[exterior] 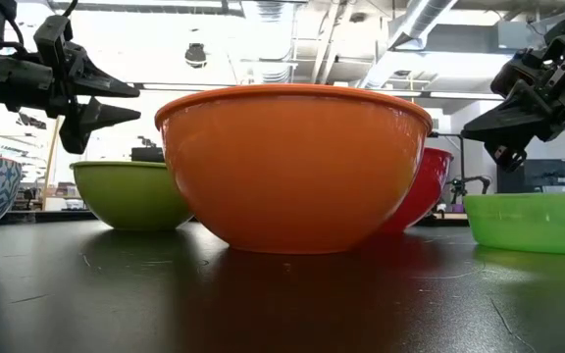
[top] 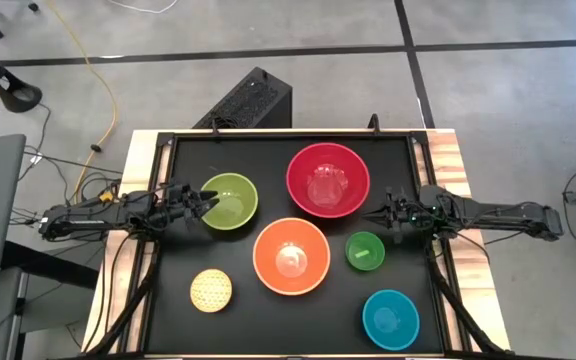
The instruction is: Nest bowls inside each other
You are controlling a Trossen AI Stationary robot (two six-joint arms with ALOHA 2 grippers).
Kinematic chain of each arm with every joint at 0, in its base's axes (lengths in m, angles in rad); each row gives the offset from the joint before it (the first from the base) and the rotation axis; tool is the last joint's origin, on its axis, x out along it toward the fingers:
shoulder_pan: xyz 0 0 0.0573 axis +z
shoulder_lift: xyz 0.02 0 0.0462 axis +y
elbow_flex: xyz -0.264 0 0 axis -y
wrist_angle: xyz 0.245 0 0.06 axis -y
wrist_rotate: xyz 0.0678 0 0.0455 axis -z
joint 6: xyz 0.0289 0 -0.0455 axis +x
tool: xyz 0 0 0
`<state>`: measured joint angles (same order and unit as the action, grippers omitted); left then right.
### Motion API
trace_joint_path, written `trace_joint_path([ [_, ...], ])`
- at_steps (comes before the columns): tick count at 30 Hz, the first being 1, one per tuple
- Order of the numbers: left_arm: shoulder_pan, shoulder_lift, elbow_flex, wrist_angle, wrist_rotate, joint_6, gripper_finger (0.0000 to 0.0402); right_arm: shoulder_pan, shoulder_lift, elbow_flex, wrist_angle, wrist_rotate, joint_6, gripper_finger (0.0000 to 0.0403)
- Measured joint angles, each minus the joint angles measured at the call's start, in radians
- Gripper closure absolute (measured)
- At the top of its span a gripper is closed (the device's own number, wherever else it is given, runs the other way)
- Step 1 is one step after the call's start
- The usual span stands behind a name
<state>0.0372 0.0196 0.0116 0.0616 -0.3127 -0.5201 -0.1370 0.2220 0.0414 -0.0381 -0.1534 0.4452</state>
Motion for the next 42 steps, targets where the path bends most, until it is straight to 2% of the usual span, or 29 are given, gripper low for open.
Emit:
trace_joint_path([
  [8,0.000,0.000,0.000,0.001,-0.013,-0.031,0.0233,0.000,0.000,0.000,0.000,0.000,0.000,0.0356],
  [13,0.000,0.000,0.000,0.007,-0.088,-0.011,0.0233,0.000,0.000,0.000,0.000,0.000,0.000,0.0356],
  [22,0.000,0.000,0.000,0.007,-0.093,-0.311,0.0233,0.000,0.000,0.000,0.000,0.000,0.000,0.0356],
  [25,0.000,0.000,0.000,0.003,-0.033,-0.367,0.0233,0.000,0.000,0.000,0.000,0.000,0.000,0.0356],
  [27,0.000,0.000,0.000,-0.001,0.011,-0.357,0.0233,0.000,0.000,0.000,0.000,0.000,0.000,0.0356],
  [30,0.000,0.000,0.000,-0.002,0.020,-0.330,0.0233,-0.004,0.000,0.000,0.000,0.011,0.000,0.0356],
  [34,0.000,0.000,0.000,0.008,0.064,-0.248,0.0233,-0.004,0.001,-0.005,0.057,0.069,0.016,0.0356],
  [37,0.000,0.002,0.018,0.004,0.073,-0.161,0.0233,-0.004,0.000,-0.005,0.200,0.097,0.150,0.0356],
  [40,0.000,0.013,0.067,0.006,0.076,-0.109,0.0234,-0.004,0.005,-0.004,0.382,0.170,0.296,0.0356],
  [42,0.000,0.033,0.114,-0.014,0.104,-0.060,0.0237,0.001,0.022,-0.003,0.504,0.185,0.329,0.0356],
])
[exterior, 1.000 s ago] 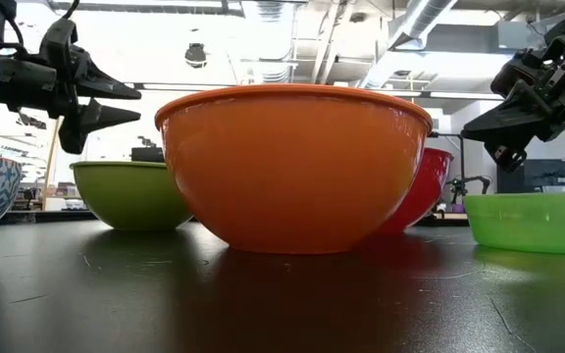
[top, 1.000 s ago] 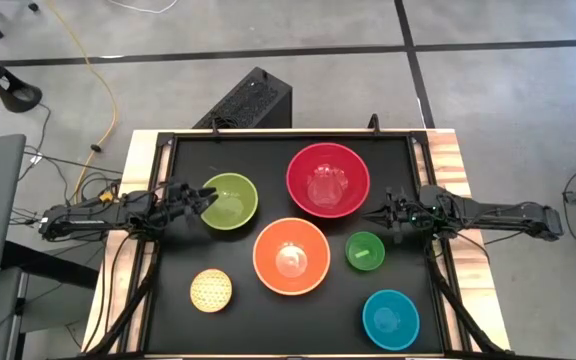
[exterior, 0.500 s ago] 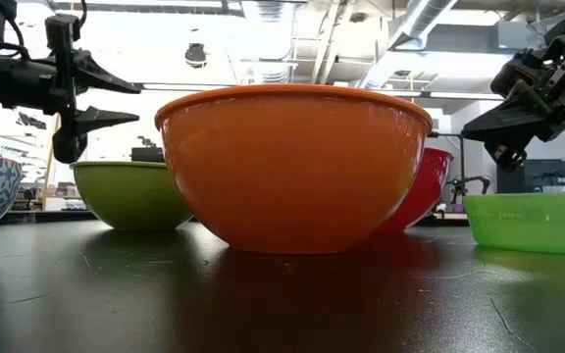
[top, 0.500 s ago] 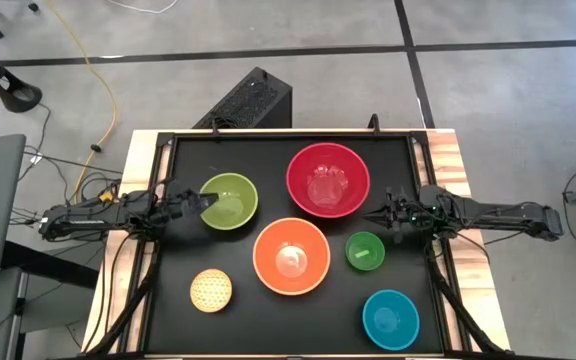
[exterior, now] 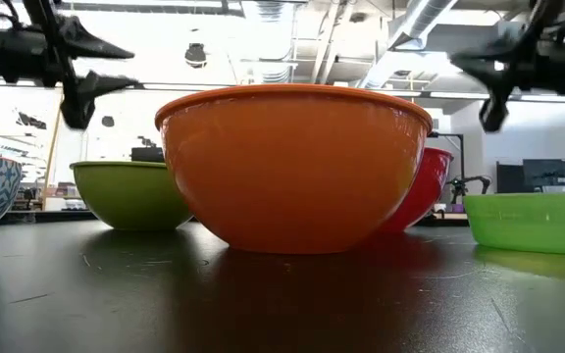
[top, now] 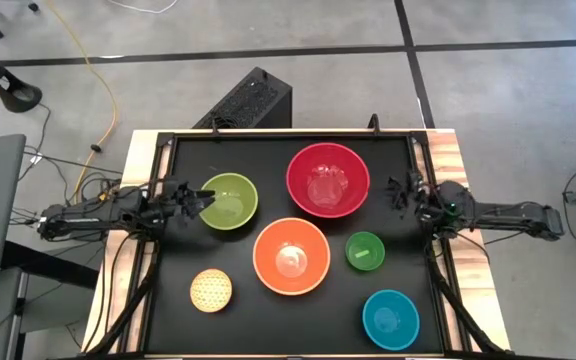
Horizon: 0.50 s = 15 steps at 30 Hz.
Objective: Nest bowls inside each other
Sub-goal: Stack the orange bowl on top of the red bowl
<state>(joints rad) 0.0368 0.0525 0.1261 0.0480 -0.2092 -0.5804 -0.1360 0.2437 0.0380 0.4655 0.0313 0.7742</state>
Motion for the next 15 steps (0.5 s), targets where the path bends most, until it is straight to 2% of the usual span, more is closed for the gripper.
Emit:
trace_joint_path([
  [4,0.000,0.083,0.116,-0.104,0.039,0.106,0.0257,0.039,0.068,0.031,0.194,0.000,0.035,0.0356],
  [10,0.000,0.289,0.280,-0.252,0.029,0.277,0.0298,0.174,0.282,0.193,0.192,0.030,-0.003,0.0356],
  [13,0.000,0.393,0.335,-0.271,0.041,0.328,0.0320,0.283,0.442,0.325,0.110,0.088,0.001,0.0356],
  [15,0.000,0.452,0.357,-0.273,0.045,0.344,0.0335,0.350,0.542,0.434,-0.035,0.128,0.032,0.0356],
])
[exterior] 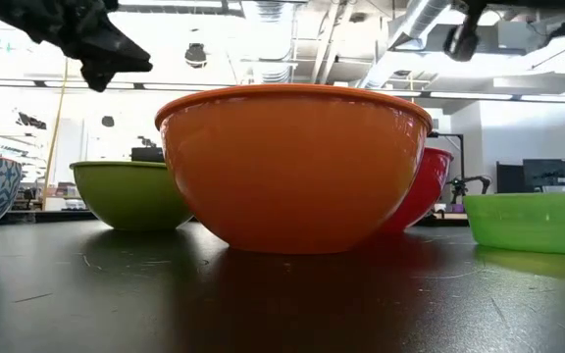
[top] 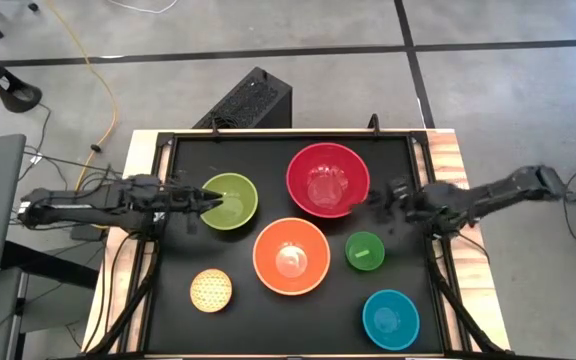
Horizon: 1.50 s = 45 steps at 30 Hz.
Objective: Nest bowls inside each other
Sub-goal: Stack the orange bowl on top of the red bowl
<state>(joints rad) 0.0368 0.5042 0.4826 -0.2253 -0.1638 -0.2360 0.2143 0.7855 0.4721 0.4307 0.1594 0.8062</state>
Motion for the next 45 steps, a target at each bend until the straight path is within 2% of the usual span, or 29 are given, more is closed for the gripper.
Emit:
trace_joint_path([
  [3,0.000,0.073,0.011,0.003,0.001,0.015,0.0357,0.075,0.149,0.196,-0.334,0.049,0.129,0.0356],
  [8,0.000,0.144,0.011,0.006,-0.001,0.016,0.0389,0.118,0.392,0.506,-0.918,0.052,0.372,0.0356],
  [13,0.000,0.181,0.011,0.016,-0.038,0.006,0.0399,0.115,0.591,0.708,-1.241,-0.001,0.514,0.0356],
  [18,0.000,0.196,0.011,0.024,-0.129,0.003,0.0385,0.106,0.731,0.802,-1.252,-0.030,0.527,0.0355],
  [23,0.000,0.196,0.011,0.044,-0.129,0.016,0.0359,0.065,0.823,0.850,-1.253,-0.112,0.533,0.0327],
  [26,0.000,0.196,0.011,0.042,-0.129,0.015,0.0338,0.046,0.855,0.852,-1.256,-0.134,0.532,0.0289],
  [32,0.000,0.196,0.011,0.033,-0.128,-0.013,0.0304,0.038,0.848,0.851,-1.265,-0.141,0.532,0.0186],
  [35,0.000,0.196,0.011,0.032,-0.120,-0.014,0.0294,0.032,0.842,0.851,-1.269,-0.137,0.532,0.0153],
  [45,0.000,0.196,0.012,0.027,-0.105,-0.041,0.0289,0.025,0.921,0.824,-1.280,-0.107,0.529,0.0143],
])
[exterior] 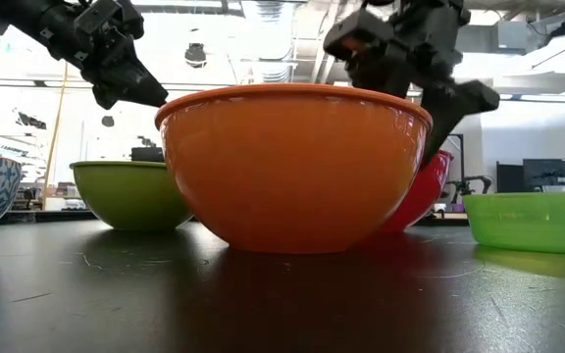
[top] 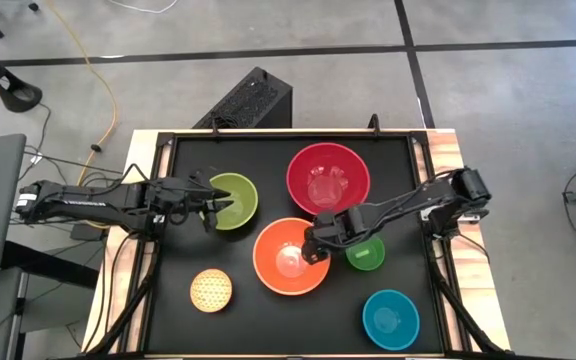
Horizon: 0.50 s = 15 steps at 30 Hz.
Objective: Nest bowls inside each other
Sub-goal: Stack the orange bowl on top of the red bowl
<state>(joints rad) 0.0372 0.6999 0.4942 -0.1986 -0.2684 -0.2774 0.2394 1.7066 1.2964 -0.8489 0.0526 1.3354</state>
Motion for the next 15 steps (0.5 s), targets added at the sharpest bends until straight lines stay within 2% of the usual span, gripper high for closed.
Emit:
trace_joint_path([
  [4,0.000,0.000,0.000,-0.007,0.002,0.000,0.0289,0.000,0.049,0.000,0.010,0.003,-0.007,0.0149],
  [7,0.000,0.000,0.000,-0.012,0.002,0.000,0.0289,0.000,0.067,0.000,0.027,0.004,-0.008,0.0184],
  [10,0.000,0.000,0.000,-0.016,0.001,0.000,0.0289,0.000,0.067,0.000,0.028,0.005,-0.008,0.0255],
  [13,0.000,0.000,0.000,-0.017,0.001,0.000,0.0289,0.000,0.058,-0.001,0.022,0.012,-0.003,0.0347],
  [15,0.000,0.000,0.000,-0.019,0.001,0.000,0.0289,-0.002,0.033,0.003,0.039,0.000,-0.038,0.0384],
])
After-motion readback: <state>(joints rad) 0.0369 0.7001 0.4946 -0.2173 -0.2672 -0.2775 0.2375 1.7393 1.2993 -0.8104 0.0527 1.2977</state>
